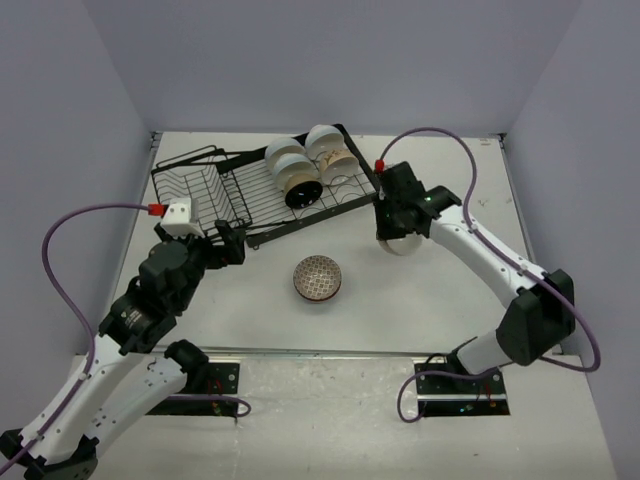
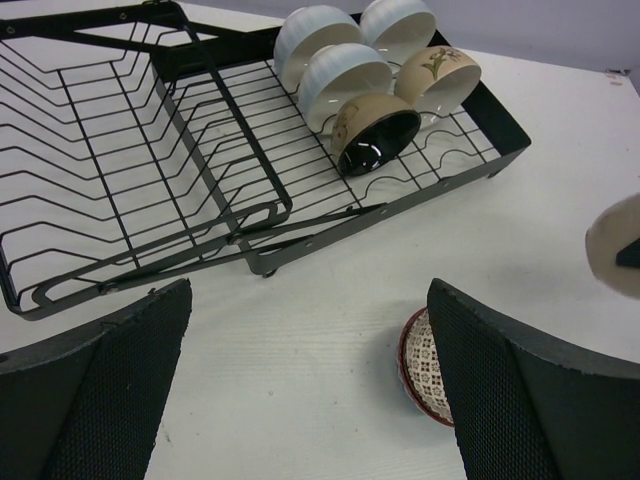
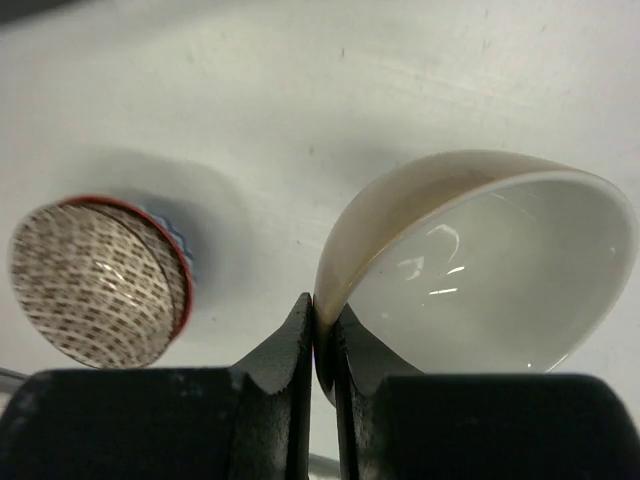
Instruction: Unload the bowls from the dish rack
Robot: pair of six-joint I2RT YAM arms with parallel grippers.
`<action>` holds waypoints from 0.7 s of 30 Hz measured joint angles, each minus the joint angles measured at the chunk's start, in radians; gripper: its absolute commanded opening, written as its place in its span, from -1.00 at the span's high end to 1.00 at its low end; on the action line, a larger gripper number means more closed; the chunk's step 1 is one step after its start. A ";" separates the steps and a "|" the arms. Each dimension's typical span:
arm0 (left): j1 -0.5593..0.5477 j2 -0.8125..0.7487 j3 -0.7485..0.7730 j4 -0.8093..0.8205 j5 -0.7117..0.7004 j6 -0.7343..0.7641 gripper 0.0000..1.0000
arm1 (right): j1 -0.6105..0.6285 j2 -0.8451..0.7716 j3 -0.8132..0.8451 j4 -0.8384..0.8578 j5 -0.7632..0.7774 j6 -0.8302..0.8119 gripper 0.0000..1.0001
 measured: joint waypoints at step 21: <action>0.000 -0.004 0.000 0.000 0.000 0.000 -1.00 | 0.272 0.314 0.018 -0.139 0.116 -0.025 0.96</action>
